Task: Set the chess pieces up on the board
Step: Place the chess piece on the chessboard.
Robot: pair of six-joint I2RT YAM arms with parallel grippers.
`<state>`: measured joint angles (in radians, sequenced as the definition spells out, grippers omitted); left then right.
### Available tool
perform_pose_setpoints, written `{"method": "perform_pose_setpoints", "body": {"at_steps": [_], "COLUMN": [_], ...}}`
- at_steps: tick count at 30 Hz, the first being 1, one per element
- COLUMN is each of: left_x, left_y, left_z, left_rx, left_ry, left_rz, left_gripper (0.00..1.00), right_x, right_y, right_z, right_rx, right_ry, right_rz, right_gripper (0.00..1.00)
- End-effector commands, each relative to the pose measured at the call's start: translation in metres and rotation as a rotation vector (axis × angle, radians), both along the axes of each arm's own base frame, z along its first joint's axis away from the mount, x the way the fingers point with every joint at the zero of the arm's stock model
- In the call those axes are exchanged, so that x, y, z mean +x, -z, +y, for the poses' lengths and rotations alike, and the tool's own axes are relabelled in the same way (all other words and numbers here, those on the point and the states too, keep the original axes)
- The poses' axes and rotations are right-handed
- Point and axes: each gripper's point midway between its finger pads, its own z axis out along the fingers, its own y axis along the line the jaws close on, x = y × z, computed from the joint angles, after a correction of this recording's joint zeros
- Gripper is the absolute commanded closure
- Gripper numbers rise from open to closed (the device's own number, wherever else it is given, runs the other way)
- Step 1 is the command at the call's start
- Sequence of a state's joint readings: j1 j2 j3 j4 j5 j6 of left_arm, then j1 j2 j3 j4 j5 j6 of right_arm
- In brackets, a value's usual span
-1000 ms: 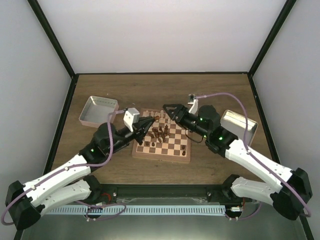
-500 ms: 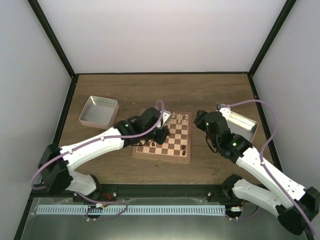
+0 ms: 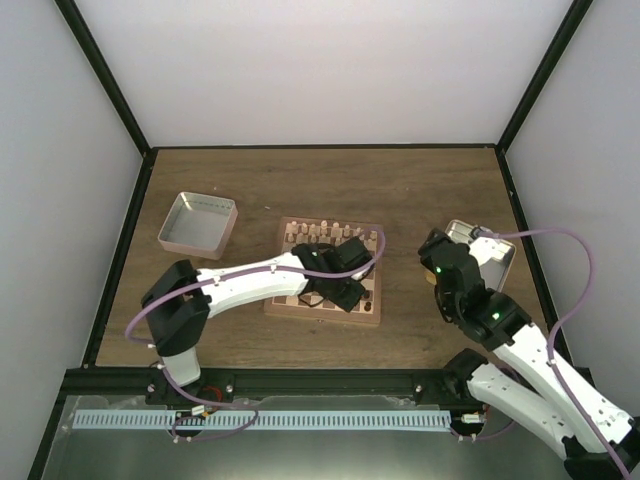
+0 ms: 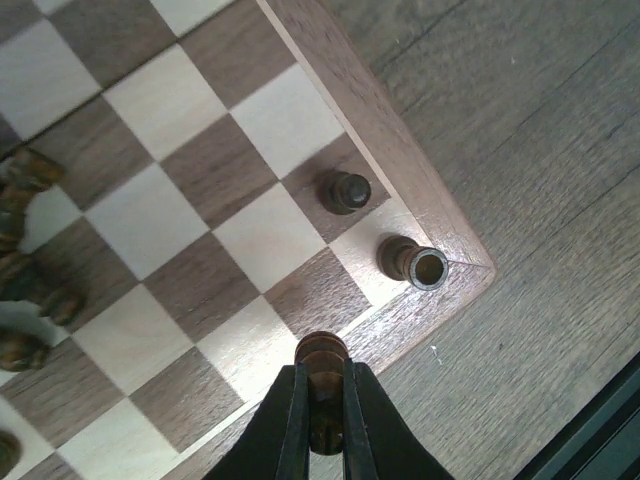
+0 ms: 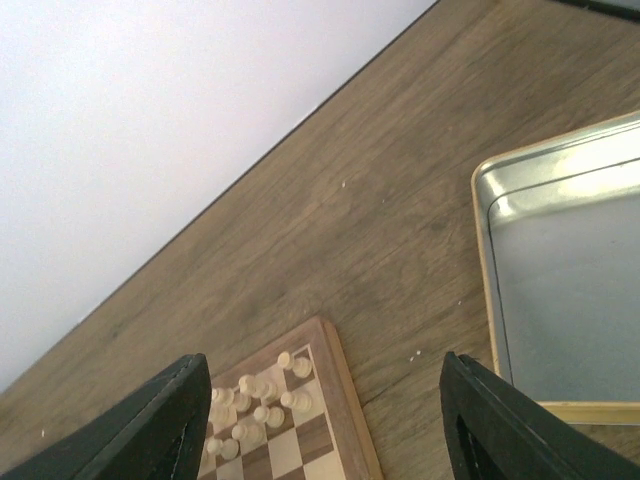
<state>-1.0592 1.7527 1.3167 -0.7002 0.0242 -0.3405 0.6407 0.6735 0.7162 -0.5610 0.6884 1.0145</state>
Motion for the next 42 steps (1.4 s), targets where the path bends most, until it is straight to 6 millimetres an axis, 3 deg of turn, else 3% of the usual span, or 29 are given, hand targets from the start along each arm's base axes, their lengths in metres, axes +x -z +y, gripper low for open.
{"method": "perform_pose_setpoints", "body": {"at_steps": [1, 7, 17, 25, 32, 38, 42], "left_x": [-0.005, -0.007, -0.001, -0.003, -0.005, -0.005, -0.002], "left_y": [0.006, 0.018, 0.028, 0.036, 0.035, 0.037, 0.022], "left_z": [-0.008, -0.026, -0.014, -0.018, -0.018, -0.019, -0.022], "left_rx": [0.061, 0.117, 0.182, 0.174, 0.167, 0.169, 0.132], "left_ry": [0.022, 0.063, 0.020, 0.030, 0.039, 0.041, 0.029], "left_rz": [0.011, -0.037, -0.072, -0.048, -0.054, -0.050, -0.072], "left_gripper": [0.96, 0.96, 0.96, 0.95, 0.84, 0.82, 0.73], "right_x": [-0.008, -0.009, -0.008, -0.007, -0.007, -0.007, -0.006], "right_y": [-0.007, -0.004, -0.006, -0.006, -0.008, -0.010, -0.014], "right_z": [-0.024, -0.023, -0.020, -0.017, -0.016, -0.015, -0.014], "right_rx": [-0.006, -0.006, -0.008, -0.004, 0.001, 0.003, 0.004], "right_ry": [0.105, 0.097, 0.072, 0.057, 0.052, 0.046, 0.038], "right_rz": [-0.046, -0.043, -0.048, -0.048, -0.057, -0.062, -0.068], "right_gripper": [0.35, 0.35, 0.34, 0.34, 0.34, 0.34, 0.34]}}
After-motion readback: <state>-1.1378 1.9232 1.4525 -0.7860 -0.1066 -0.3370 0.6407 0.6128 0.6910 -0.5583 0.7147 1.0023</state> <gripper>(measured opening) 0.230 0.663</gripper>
